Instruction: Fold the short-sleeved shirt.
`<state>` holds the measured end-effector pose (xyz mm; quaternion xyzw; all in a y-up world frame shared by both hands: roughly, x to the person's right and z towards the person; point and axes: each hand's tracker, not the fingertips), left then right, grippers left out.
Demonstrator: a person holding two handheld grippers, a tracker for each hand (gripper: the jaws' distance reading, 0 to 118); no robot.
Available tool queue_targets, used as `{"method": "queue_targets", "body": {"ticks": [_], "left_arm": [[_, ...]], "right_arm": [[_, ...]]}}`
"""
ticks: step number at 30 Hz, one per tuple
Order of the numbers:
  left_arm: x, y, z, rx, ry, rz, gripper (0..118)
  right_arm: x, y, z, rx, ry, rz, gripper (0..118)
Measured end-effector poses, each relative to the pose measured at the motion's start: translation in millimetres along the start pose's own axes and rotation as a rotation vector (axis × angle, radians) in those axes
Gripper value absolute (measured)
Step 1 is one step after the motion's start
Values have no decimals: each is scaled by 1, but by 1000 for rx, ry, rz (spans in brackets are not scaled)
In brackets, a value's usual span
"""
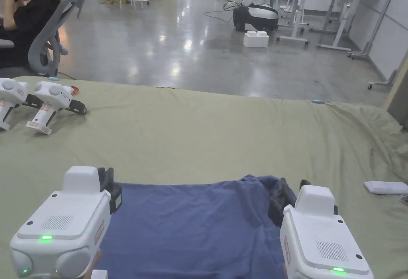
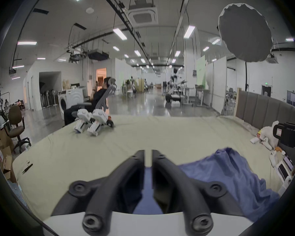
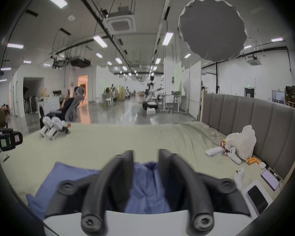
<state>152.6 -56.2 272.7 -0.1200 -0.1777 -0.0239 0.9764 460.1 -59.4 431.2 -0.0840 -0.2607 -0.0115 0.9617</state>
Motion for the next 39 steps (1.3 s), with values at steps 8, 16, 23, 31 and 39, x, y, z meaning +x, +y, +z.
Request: {"method": "queue_targets", "body": {"ticks": [8, 16, 23, 31, 39], "left_arm": [[5, 4, -8, 49, 3, -20, 0], [-40, -26, -90, -229, -1, 30, 0], [-80, -34, -198, -540, -61, 157, 0], [-65, -55, -269, -778, 11, 122, 80], [-40, -62, -268, -764, 16, -35, 66]], "right_arm": [[-8, 6, -13, 77, 4, 15, 3], [-1, -16, -43, -4, 28, 50, 2], [10, -42, -70, -102, 36, 58, 2], [21, -61, -82, -178, 13, 73, 2], [47, -80, -96, -279, -38, 50, 2]]}}
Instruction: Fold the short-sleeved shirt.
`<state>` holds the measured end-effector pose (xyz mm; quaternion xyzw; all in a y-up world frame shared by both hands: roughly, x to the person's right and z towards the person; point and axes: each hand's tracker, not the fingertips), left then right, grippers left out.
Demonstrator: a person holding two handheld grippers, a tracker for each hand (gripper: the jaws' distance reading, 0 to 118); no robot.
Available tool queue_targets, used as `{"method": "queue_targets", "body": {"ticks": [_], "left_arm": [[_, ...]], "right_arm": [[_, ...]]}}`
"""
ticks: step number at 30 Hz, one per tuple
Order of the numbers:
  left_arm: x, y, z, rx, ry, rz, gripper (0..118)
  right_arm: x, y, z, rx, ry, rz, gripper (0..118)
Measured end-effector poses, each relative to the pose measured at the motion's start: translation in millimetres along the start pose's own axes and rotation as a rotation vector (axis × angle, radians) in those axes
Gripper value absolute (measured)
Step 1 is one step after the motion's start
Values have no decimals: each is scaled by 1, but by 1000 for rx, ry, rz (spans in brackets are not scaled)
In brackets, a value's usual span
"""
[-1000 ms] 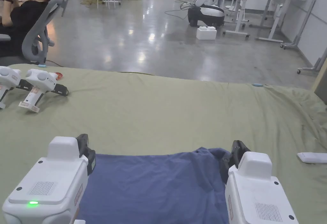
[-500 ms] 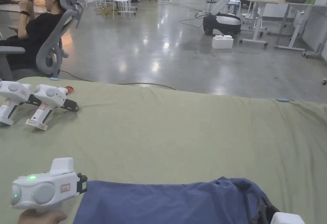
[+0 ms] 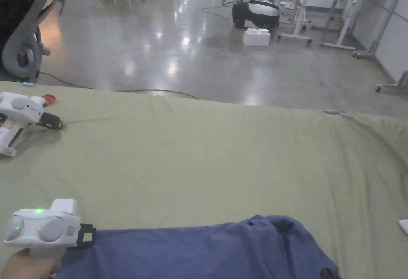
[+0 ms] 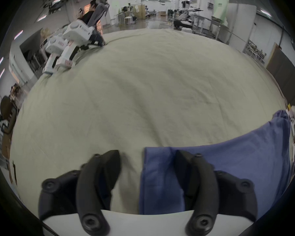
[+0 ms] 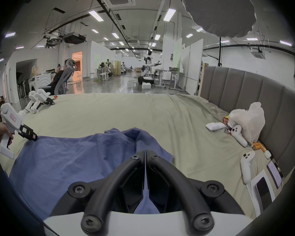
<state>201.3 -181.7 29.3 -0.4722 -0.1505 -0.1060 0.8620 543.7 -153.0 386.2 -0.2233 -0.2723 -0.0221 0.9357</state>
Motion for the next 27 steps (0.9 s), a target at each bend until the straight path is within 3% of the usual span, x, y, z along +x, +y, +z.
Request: {"method": "queue_targets", "body": {"ticks": [4, 5, 7, 8, 9, 13, 16, 17, 18, 21, 22, 23, 27], "left_arm": [[12, -4, 7, 37, -55, -86, 12], [14, -5, 9, 39, -52, -90, 5], [17, -8, 14, 50, -43, -100, 2], [13, -9, 15, 58, -43, -101, 1], [13, -9, 18, 69, -43, -102, 1], [8, -11, 35, 123, -39, -114, 1], [2, -11, 42, 138, -36, -114, 1], [-1, -10, 45, 143, -39, -109, 1], [-3, -10, 46, 144, -40, -106, 1], [-7, -9, 46, 141, -39, -105, 1], [-8, -9, 48, 140, -38, -103, 1], [-9, -9, 50, 142, -39, -101, 1], [-12, -6, 55, 164, -50, -88, 1]], "right_arm": [[24, 14, -32, -90, -18, -42, 9], [32, 21, -45, -122, -15, -51, 18], [48, 32, -74, -187, -5, -69, 57], [55, 39, -90, -234, -3, -50, 67], [59, 43, -102, -251, 6, -43, 69], [65, 53, -151, -384, 74, 94, 69], [65, 44, -176, -507, 137, 83, 64], [64, 38, -182, -537, 137, 57, 58], [63, 34, -186, -567, 140, 62, 42], [59, 21, -192, -564, 141, 93, 26], [59, 21, -191, -541, 168, 79, 13], [55, 22, -189, -541, 170, 62, 7], [55, 26, -180, -495, 124, 81, 6]]}}
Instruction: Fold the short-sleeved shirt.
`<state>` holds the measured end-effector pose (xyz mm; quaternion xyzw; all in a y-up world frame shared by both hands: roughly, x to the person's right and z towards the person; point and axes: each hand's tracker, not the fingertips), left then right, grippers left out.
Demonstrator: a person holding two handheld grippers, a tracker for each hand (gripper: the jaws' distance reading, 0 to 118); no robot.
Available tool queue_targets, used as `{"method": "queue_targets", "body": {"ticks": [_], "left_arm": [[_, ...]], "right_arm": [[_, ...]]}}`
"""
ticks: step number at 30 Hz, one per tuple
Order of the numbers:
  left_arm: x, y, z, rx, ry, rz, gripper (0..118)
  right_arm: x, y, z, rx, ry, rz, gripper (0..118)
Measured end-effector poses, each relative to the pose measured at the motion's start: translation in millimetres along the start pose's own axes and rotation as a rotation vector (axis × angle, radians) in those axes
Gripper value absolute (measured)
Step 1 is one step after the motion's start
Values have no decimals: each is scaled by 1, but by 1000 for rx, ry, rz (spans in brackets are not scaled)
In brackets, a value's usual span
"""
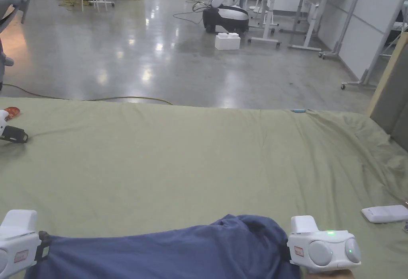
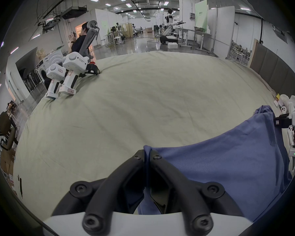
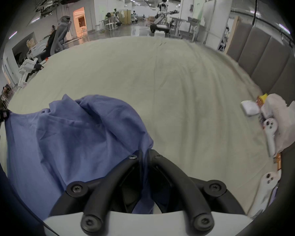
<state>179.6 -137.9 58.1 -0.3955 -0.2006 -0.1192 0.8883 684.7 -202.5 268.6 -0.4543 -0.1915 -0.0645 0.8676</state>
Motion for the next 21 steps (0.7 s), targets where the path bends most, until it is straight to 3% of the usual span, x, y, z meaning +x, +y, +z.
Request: {"method": "queue_targets", "body": {"ticks": [3, 9, 11, 16, 21], "left_arm": [[0, 4, 14, 31, -10, 2, 1], [-2, 13, 56, 130, -43, 17, 1], [-4, 17, 75, 164, -41, 21, 1], [-12, 30, 131, 274, -58, 54, 1], [-21, 53, 187, 386, -57, 63, 1]], "right_arm": [[3, 1, 28, 97, -107, 38, 5], [21, 11, 103, 251, -77, -39, 5], [21, 15, 130, 292, -94, -3, 5], [26, 24, 196, 407, -90, -25, 5], [24, 42, 258, 521, -101, 25, 5]]}}
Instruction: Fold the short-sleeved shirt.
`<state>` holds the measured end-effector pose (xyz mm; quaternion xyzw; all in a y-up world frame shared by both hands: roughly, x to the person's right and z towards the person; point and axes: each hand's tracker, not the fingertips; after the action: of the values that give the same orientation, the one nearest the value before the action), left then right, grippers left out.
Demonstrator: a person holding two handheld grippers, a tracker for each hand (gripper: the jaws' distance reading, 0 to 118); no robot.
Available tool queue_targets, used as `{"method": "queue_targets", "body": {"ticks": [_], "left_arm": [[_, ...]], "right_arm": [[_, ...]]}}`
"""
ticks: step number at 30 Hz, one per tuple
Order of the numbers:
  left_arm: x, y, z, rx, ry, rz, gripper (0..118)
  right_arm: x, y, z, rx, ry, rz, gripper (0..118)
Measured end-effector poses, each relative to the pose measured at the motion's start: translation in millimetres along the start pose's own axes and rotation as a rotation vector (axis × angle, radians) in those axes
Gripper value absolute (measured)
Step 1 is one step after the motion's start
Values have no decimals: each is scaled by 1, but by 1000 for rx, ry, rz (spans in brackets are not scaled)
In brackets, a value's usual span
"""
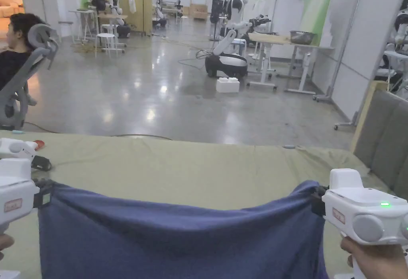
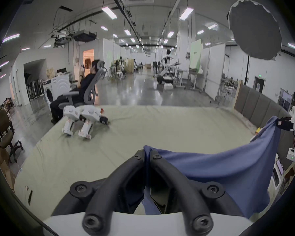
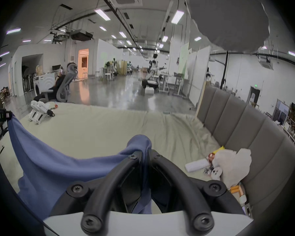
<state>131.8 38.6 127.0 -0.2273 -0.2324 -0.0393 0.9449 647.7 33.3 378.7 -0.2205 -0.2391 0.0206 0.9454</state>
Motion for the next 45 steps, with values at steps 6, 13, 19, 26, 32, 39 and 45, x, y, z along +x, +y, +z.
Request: {"method": "queue_targets", "body": {"ticks": [6, 13, 19, 26, 32, 39, 45], "left_arm": [[-7, 65, 30, 100, 20, -7, 1], [-12, 144, 49, 200, 43, -24, 1], [-17, 206, 51, 260, 93, -43, 1], [-19, 236, 40, 298, 133, -41, 1], [-16, 198, 15, 265, 124, -54, 1], [-7, 101, -2, 189, 79, -43, 1], [-2, 21, 34, 154, 18, -1, 1]], "right_arm": [[0, 63, 35, 119, -11, 12, 5], [-2, 138, 49, 223, -36, 13, 5], [-11, 197, 48, 287, -52, 31, 5], [-15, 237, 30, 355, -61, 10, 5], [-24, 208, 14, 338, -57, 3, 5], [-23, 115, -4, 208, -45, -4, 5], [-17, 24, 16, 118, -50, -35, 5]]}}
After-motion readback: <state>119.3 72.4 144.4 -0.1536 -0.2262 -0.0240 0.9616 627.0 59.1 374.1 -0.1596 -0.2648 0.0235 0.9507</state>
